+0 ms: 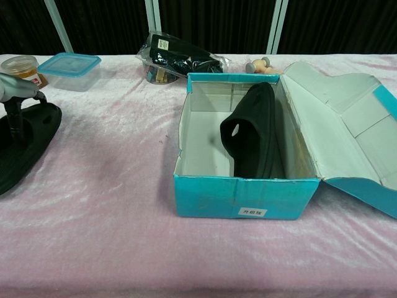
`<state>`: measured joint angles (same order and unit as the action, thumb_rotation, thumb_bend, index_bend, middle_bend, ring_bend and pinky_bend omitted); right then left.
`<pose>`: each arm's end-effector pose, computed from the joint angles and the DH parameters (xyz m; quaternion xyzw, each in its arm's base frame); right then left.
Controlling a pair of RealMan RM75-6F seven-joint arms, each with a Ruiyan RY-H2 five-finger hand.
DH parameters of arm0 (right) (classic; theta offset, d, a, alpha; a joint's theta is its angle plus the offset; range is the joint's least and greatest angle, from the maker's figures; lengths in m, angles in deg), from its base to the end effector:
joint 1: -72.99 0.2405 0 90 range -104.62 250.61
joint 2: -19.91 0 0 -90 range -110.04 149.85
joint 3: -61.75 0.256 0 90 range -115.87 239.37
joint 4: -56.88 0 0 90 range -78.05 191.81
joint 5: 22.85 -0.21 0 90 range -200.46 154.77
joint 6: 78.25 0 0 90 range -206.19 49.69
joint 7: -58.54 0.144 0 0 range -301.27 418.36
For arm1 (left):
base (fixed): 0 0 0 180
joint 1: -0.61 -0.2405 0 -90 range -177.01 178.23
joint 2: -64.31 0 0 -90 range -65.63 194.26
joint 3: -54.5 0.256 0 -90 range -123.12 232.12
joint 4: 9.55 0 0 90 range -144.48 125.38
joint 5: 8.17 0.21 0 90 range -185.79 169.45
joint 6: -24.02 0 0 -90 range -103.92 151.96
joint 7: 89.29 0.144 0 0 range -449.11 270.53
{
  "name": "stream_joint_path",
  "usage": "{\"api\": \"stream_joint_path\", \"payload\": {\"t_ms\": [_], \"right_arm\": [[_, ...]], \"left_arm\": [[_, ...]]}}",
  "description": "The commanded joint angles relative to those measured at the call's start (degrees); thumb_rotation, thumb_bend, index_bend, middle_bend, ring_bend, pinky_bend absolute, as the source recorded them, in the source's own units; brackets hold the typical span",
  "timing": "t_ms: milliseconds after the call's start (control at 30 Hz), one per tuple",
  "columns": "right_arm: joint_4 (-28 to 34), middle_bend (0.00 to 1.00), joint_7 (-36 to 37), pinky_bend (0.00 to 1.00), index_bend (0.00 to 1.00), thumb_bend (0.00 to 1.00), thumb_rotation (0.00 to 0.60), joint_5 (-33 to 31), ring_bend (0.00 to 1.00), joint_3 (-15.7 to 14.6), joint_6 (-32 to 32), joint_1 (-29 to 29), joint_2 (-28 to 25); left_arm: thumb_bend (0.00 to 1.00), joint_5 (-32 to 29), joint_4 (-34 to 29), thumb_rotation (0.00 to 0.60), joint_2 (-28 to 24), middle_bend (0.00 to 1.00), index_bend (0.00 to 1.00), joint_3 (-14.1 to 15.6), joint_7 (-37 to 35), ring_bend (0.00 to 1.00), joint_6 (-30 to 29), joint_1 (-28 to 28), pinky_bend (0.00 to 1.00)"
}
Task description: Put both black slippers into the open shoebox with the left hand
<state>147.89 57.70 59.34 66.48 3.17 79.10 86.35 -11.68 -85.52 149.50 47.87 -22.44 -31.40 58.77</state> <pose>-0.3174 -0.1946 0.1478 0.5829 -0.4075 0.3778 0.5928 -0.2245 0.4035 0.0249 -0.6787 -0.4208 0.0064 0.6020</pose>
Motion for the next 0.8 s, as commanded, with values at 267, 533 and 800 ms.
{"api": "stream_joint_path", "payload": {"t_ms": [267, 533, 800], "right_arm": [[0.3, 0.02, -0.3, 0.08, 0.00, 0.36, 0.600, -0.2, 0.00, 0.0, 0.1, -0.1, 0.0], [0.6, 0.02, -0.5, 0.08, 0.00, 0.36, 0.600, 0.0, 0.00, 0.0, 0.1, -0.1, -0.2], [0.6, 0.02, -0.4, 0.08, 0.00, 0.36, 0.600, 0.1, 0.00, -0.1, 0.1, -0.1, 0.0]], "left_arm": [[0.13, -2.0, -0.1, 0.600, -0.5, 0.00, 0.13, -1.2, -0.7, 0.00, 3.4, 0.1, 0.00], [0.13, -3.6, -0.7, 0.600, -2.2, 0.00, 0.12, -0.7, -1.6, 0.00, 4.0, -0.1, 0.00], [0.13, -1.6, -3.2, 0.600, -4.8, 0.00, 0.10, -0.2, -4.7, 0.00, 4.3, -1.3, 0.00]]}}
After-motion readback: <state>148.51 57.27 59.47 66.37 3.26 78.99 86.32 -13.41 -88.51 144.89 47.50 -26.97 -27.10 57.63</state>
